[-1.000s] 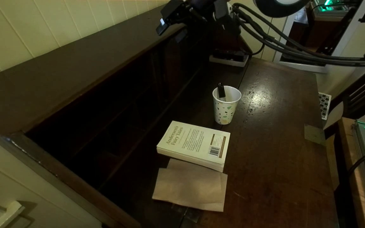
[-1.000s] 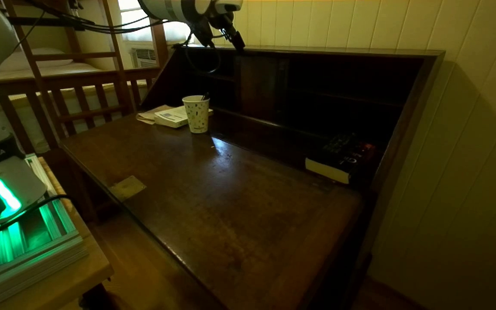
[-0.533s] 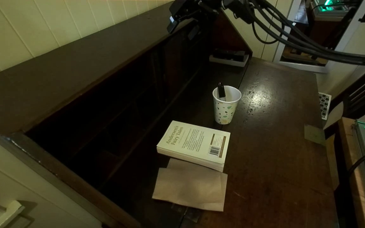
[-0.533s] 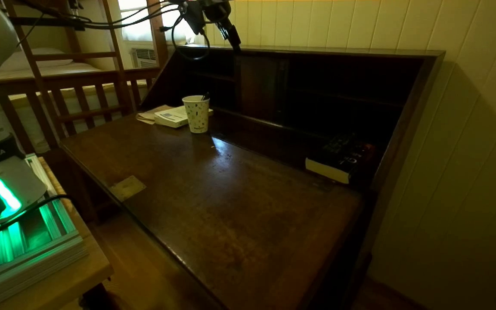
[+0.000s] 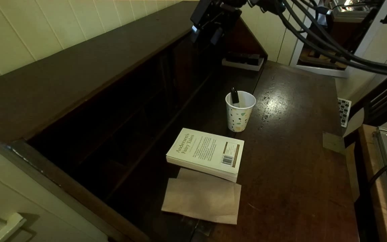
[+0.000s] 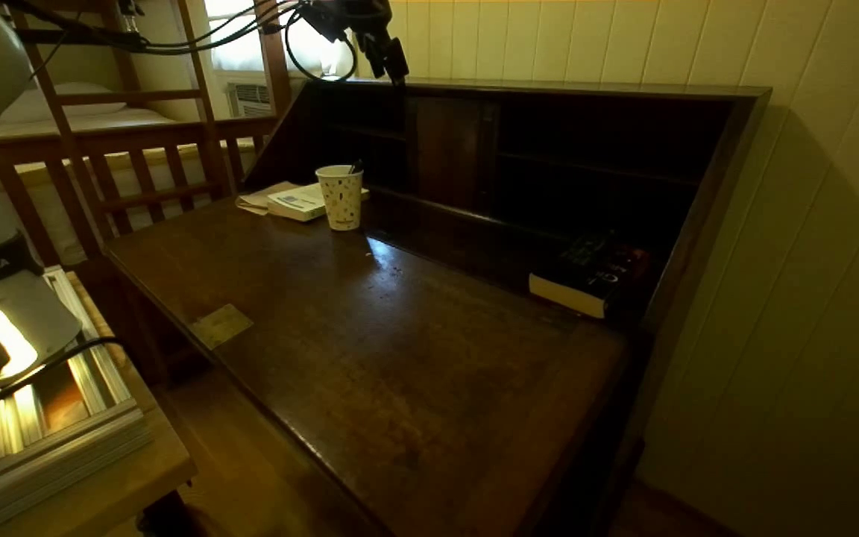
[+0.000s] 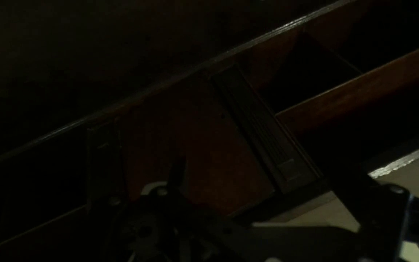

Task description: Open the cabinet door and remove the coffee cup from the cabinet then close the door.

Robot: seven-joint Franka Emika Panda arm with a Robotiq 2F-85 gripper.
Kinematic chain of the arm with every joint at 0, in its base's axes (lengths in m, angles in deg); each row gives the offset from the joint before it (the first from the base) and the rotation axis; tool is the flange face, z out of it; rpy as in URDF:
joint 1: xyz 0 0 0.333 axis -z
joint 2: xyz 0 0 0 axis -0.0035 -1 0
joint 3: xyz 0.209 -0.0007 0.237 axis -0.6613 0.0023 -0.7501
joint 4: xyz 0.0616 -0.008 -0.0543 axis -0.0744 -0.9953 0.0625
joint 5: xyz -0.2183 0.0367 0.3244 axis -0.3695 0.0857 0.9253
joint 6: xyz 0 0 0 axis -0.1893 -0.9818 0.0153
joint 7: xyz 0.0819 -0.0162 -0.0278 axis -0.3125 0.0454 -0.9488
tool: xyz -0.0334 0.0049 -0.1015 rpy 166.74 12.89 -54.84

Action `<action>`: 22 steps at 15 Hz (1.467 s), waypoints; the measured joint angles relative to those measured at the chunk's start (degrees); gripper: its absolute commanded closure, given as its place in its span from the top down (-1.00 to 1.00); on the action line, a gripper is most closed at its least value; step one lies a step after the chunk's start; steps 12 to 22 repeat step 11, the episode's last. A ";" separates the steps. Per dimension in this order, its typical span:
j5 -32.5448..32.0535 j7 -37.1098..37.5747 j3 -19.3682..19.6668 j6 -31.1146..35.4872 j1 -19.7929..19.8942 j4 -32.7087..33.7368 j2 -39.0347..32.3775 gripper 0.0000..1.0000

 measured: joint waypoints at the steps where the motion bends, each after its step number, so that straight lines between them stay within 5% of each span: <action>1: -0.61 -1.17 -1.46 -1.57 1.68 0.00 0.04 1.00; 8: 4.40 -15.62 -16.57 -9.27 18.30 -0.88 -0.99 1.00; 22: 5.67 -16.10 -17.26 -9.21 18.81 -0.89 -2.58 1.00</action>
